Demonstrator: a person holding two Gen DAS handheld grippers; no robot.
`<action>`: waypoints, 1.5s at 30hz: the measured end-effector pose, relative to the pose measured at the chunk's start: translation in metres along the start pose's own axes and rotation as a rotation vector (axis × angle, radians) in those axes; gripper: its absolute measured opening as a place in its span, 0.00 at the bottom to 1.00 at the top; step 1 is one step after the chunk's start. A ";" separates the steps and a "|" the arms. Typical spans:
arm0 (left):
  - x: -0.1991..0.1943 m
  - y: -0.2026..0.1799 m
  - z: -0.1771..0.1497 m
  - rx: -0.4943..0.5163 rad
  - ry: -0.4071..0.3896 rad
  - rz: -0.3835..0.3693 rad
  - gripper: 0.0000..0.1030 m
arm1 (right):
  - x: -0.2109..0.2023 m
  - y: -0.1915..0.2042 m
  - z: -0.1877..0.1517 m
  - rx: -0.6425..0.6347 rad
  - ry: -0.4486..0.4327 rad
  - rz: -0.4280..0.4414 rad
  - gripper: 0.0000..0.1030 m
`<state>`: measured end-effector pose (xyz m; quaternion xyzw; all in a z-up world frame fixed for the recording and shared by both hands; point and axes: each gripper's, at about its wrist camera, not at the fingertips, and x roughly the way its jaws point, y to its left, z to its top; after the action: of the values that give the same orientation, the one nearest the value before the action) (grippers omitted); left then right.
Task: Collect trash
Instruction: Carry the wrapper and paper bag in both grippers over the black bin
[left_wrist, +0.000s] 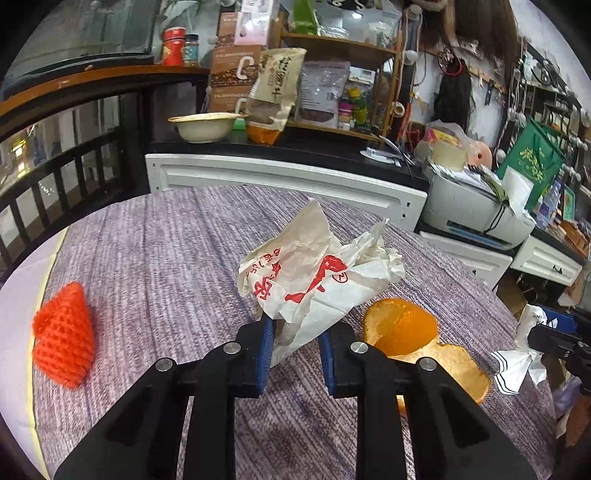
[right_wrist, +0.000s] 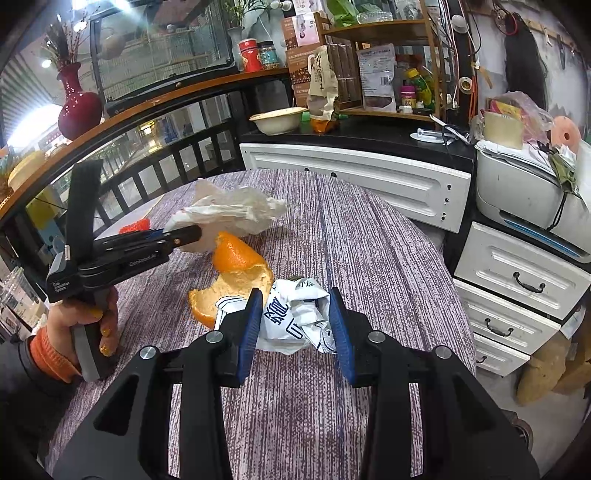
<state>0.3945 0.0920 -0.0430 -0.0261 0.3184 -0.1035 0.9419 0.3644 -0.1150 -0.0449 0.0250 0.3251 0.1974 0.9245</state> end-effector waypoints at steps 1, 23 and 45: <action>-0.004 0.002 -0.001 -0.007 -0.008 0.011 0.21 | -0.003 0.000 -0.001 0.002 -0.004 0.003 0.36; -0.125 -0.048 -0.060 -0.030 -0.104 0.054 0.21 | -0.098 -0.002 -0.066 -0.014 -0.026 0.014 0.36; -0.151 -0.173 -0.103 0.027 -0.076 -0.160 0.21 | -0.171 -0.090 -0.150 0.114 -0.040 -0.222 0.36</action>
<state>0.1840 -0.0435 -0.0150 -0.0426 0.2781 -0.1815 0.9423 0.1825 -0.2750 -0.0772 0.0453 0.3180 0.0747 0.9441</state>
